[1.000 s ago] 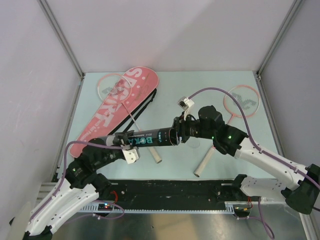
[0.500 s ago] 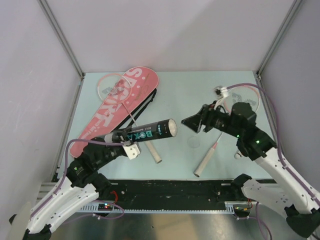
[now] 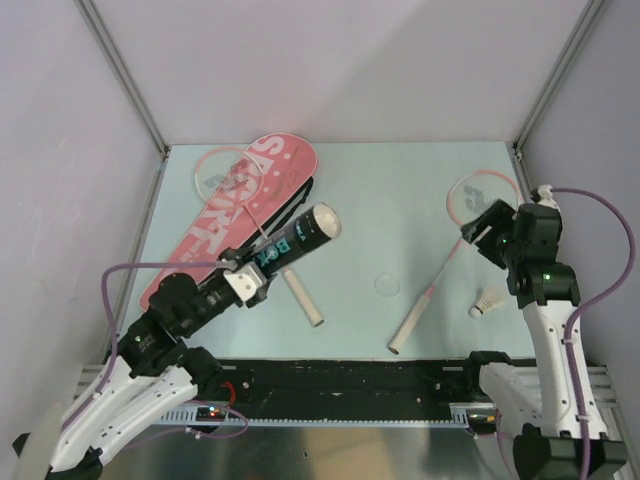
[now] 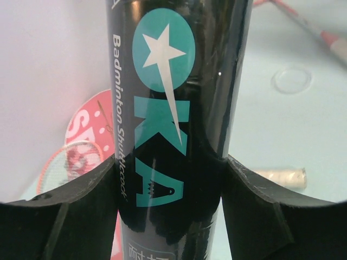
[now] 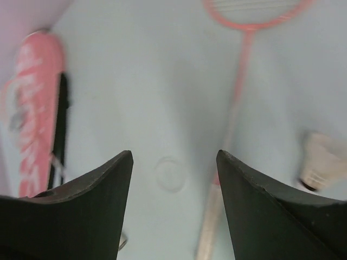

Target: Pack up the badminton gear

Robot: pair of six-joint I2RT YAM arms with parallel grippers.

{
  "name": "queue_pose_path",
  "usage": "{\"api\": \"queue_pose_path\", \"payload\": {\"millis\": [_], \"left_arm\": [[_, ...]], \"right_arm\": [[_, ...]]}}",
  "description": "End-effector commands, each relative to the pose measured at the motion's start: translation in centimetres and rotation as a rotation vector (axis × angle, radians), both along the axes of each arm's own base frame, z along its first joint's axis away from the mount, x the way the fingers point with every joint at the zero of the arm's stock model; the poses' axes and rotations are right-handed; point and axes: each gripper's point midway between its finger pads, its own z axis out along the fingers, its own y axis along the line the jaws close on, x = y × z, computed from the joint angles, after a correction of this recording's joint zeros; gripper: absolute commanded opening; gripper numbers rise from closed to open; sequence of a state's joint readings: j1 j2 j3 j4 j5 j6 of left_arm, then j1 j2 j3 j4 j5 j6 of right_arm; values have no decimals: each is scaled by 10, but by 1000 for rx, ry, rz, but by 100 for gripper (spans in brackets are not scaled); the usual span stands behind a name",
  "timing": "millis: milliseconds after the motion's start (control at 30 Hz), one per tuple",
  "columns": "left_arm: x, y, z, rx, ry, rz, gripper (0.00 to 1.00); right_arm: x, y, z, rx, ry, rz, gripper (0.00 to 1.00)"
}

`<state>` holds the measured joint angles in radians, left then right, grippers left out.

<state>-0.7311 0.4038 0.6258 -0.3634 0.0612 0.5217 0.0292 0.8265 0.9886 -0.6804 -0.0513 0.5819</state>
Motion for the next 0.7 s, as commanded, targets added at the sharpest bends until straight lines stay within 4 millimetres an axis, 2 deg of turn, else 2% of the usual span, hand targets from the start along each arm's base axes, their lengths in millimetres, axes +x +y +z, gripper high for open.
{"api": "queue_pose_path", "payload": {"millis": [0,67,167,300,400,567,667], "left_arm": [[2,8,57,-308,50,112,0],[5,18,64,-408,99,195,0],[1,25,67,-503,148,233,0],[-8,28,65,-547,152,213,0],[-13,28,60,-551,149,190,0],[-16,23,50,-535,167,163,0],[-16,20,48,-531,174,155,0]], "right_arm": [[-22,-57,-59,-59,221,-216,68],[-26,-67,-74,-48,261,-221,68],[-34,-89,-96,-41,356,-296,68],[-37,-100,-119,-36,461,-341,68],[-32,-105,-132,-79,503,-255,69],[8,-99,-112,-55,419,-63,69],[15,-105,-123,-61,498,-33,69]]}}
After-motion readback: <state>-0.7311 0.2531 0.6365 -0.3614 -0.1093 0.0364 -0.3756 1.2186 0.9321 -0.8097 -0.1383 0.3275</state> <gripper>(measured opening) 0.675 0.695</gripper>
